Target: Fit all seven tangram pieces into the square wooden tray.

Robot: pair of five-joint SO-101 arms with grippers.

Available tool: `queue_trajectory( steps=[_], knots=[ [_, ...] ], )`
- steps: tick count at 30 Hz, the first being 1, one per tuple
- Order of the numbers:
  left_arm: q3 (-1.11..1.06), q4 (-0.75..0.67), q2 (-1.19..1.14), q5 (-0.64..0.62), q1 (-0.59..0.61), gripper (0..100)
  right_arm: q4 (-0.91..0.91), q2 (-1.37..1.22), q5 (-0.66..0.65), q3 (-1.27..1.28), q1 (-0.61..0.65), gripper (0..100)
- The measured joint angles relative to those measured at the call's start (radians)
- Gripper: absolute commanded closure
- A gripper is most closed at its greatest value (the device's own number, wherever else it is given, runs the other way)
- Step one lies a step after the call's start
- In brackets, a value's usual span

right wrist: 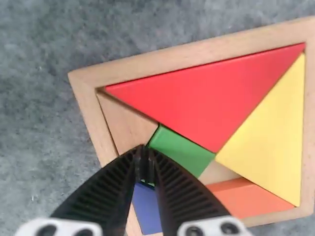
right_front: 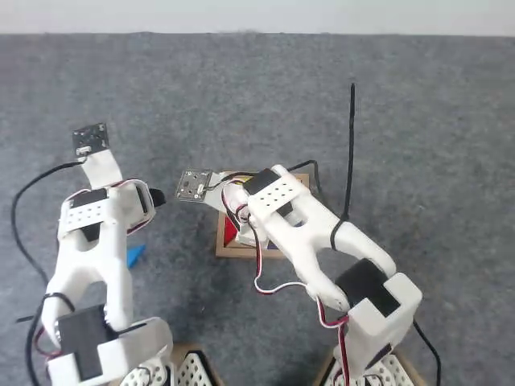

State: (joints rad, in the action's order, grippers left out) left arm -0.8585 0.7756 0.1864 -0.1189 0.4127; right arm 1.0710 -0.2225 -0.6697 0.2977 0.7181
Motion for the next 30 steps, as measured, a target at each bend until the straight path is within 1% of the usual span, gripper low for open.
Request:
queue_trajectory(
  steps=[7,10,13,15,18,21,26,28,30],
  knots=[
    [0.0,0.0,0.0,0.0,0.0,73,0.037,0.132,-0.006,0.008,-0.008,98.7],
    [0.0,0.0,0.0,0.0,0.0,73,0.038,0.163,-0.006,0.008,-0.077,98.7],
    [0.0,0.0,0.0,0.0,0.0,73,0.002,0.16,0.0,0.009,-0.152,98.7],
    [0.0,0.0,0.0,0.0,0.0,73,-0.049,0.126,0.035,0.008,-0.178,98.7],
    [0.0,0.0,0.0,0.0,0.0,73,-0.1,0.023,0.054,0.008,-0.187,98.7],
    [0.0,0.0,0.0,0.0,0.0,73,-0.11,-0.04,0.06,0.002,-0.183,98.7],
    [0.0,0.0,0.0,0.0,0.0,73,-0.097,-0.068,0.06,-0.025,-0.183,98.0],
    [0.0,0.0,0.0,0.0,0.0,73,-0.083,-0.077,0.06,-0.037,-0.183,95.2],
    [0.0,0.0,0.0,0.0,0.0,73,-0.064,-0.086,0.06,-0.054,-0.183,88.7]
  ],
)
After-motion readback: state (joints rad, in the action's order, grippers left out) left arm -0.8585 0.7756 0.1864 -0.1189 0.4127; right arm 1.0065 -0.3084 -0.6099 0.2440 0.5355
